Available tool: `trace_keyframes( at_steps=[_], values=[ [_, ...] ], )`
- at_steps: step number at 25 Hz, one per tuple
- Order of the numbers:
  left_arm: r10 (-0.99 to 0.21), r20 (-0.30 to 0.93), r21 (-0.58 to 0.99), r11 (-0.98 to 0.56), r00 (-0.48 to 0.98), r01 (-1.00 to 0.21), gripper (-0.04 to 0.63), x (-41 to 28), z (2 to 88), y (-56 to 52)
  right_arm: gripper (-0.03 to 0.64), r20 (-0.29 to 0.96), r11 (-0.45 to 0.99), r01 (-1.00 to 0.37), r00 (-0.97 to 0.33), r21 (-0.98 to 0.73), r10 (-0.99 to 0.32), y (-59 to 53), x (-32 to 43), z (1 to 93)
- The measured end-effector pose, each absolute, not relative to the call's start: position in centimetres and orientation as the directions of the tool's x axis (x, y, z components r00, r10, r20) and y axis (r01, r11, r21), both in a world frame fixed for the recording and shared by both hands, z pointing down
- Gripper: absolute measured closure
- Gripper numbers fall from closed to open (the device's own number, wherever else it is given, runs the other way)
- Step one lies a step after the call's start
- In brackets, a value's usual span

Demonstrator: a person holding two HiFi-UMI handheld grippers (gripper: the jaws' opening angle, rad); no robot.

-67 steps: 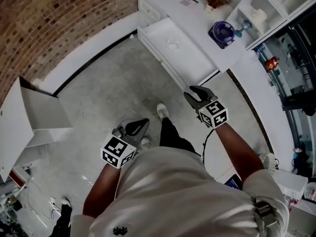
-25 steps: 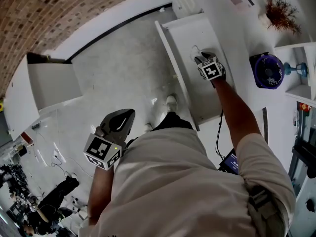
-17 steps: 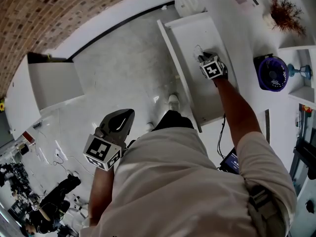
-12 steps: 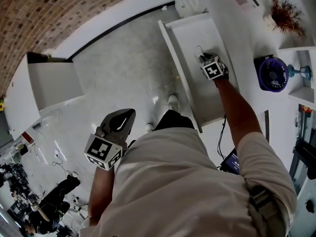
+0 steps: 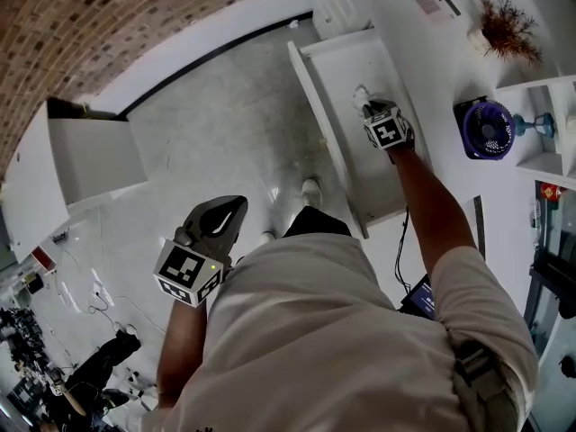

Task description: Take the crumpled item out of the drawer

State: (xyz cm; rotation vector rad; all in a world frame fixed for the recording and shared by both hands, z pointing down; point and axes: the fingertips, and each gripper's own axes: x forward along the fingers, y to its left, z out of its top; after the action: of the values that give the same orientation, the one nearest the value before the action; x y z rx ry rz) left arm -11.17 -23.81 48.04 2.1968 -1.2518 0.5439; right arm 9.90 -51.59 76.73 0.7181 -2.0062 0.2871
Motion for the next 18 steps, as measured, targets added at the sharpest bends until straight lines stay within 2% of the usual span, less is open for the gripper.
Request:
trace_keyframes(
  at_steps=[18],
  values=[
    [-0.646, 0.476, 0.276, -0.534, 0.597, -0.799, 0.591, -12.3, 45.7, -15.6, 0.549, 0.775, 0.730, -0.671, -0.391, 0.130, -0.497, -42.6, 10.3, 66.4]
  ],
)
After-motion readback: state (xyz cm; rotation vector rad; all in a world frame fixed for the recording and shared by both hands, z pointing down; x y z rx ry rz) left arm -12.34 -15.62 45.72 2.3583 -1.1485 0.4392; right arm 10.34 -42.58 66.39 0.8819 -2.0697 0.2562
